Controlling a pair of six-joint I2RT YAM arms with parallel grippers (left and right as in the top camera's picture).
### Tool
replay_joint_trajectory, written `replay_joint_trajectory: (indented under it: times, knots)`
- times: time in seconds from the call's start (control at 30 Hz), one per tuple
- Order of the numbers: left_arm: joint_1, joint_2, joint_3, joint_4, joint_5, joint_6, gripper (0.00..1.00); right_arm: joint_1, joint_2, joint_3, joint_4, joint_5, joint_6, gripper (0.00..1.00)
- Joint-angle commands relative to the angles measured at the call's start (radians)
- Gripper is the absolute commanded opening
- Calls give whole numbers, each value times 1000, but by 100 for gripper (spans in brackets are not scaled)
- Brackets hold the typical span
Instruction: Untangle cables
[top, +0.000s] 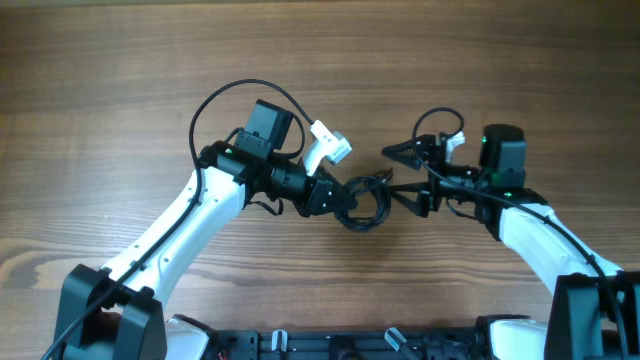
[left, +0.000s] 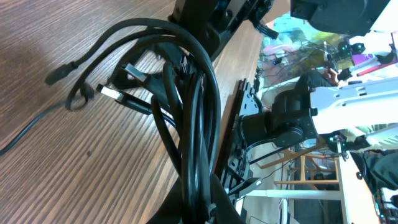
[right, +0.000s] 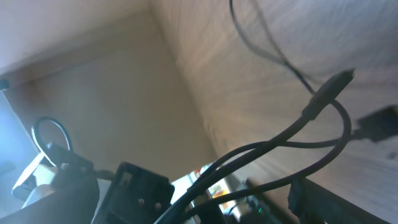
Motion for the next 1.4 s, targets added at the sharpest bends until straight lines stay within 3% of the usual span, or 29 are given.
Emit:
replay_joint_trajectory:
  times: [0.0,0.23,0.3,0.33,0.4,0.53,0.6,0.8,1.03,1.1,1.37]
  knots:
    - [3,-9,9,8,55,53,4,31,6,2,6,-56,83,100]
    - [9,-9,9,11,96,57,4,39,6,2,14,-55,149,56]
    - [8,-9,8,11,96,57,4,39,6,2,31,-66,167,48]
    - [9,-9,8,10,95,56,4,39,6,2,50,-79,180,43]
    - [9,-9,8,10,90,56,4,39,6,2,108,-80,185,22]
    - [9,-9,8,-11,37,48,4,37,6,2,247,-13,118,4]
    - [9,-9,8,-34,-1,25,4,31,6,2,311,49,42,5]
    - [10,-9,8,-40,-139,-188,4,16,6,2,393,90,-185,4]
    - [52,-9,8,51,-258,-634,4,18,6,2,391,85,-381,5]
    - [61,-9,8,91,-257,-706,4,34,6,2,391,82,-417,5]
    - [60,-9,8,128,-254,-775,4,171,6,2,340,267,-452,5]
